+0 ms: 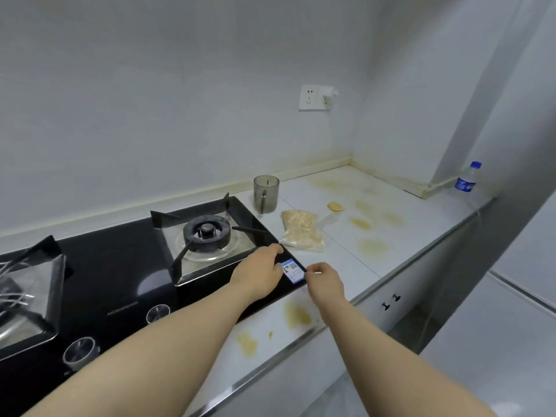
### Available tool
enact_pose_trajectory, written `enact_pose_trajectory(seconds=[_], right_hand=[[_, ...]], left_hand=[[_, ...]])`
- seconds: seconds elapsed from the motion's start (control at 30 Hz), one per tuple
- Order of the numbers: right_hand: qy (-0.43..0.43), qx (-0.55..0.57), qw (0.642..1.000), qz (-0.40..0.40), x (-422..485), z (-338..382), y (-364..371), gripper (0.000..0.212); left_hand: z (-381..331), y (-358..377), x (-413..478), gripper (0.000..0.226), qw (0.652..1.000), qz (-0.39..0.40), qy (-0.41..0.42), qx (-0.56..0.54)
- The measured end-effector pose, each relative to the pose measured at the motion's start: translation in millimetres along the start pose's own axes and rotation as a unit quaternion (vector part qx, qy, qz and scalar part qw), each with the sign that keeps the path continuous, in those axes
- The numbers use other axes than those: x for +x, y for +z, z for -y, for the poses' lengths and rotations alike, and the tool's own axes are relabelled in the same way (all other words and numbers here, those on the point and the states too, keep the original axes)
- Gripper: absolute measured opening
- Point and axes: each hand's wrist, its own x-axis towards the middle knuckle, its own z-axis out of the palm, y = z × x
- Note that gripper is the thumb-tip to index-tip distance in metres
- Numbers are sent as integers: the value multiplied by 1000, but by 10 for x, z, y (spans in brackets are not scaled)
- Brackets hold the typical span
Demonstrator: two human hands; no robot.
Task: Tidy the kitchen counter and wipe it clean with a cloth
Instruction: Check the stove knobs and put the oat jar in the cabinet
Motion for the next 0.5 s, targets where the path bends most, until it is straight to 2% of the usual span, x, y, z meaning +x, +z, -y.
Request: enact_pose_trajectory(seconds=[0.3, 0.5], right_hand=[[37, -20, 999, -12, 1011, 119, -47, 15], [52, -72, 996, 29, 1569, 63, -60, 29]], left_hand=[[3, 229, 987, 36, 998, 58, -1, 6], [-12, 443, 1420, 36, 997, 69, -24, 32]])
